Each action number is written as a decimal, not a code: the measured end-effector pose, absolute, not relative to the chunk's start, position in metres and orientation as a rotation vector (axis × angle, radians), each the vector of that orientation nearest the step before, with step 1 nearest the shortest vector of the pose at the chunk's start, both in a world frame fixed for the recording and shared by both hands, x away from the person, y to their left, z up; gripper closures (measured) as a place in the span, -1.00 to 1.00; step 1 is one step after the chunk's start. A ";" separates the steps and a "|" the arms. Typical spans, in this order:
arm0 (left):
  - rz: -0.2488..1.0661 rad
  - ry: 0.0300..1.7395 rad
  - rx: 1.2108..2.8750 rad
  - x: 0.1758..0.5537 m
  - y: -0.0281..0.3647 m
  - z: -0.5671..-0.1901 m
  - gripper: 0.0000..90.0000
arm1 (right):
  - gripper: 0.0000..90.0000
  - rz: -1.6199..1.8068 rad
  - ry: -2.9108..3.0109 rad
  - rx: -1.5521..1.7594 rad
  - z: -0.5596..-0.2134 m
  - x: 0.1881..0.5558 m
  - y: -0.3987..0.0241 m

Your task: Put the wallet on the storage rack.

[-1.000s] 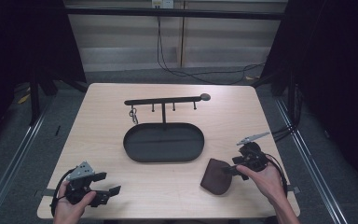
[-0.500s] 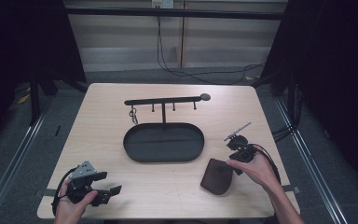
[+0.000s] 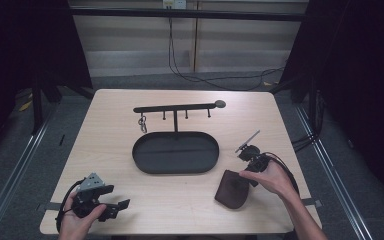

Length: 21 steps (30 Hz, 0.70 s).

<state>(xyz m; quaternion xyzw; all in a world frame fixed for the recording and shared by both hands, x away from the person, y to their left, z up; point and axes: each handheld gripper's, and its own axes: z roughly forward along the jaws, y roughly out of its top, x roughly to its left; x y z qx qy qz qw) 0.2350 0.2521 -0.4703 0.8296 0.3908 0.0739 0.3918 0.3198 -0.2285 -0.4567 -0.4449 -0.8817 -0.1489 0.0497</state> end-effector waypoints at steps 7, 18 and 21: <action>0.188 0.989 2.109 0.235 0.252 -0.470 -0.57 | -0.54 -0.506 -2.660 -1.347 -0.454 0.318 -0.230; 0.165 0.993 2.091 0.235 0.253 -0.470 -0.57 | -0.66 -0.487 -2.549 -1.341 -0.471 0.320 -0.229; 0.188 0.979 2.101 0.234 0.252 -0.469 -0.57 | -0.35 -0.516 -2.504 -1.305 -0.471 0.322 -0.230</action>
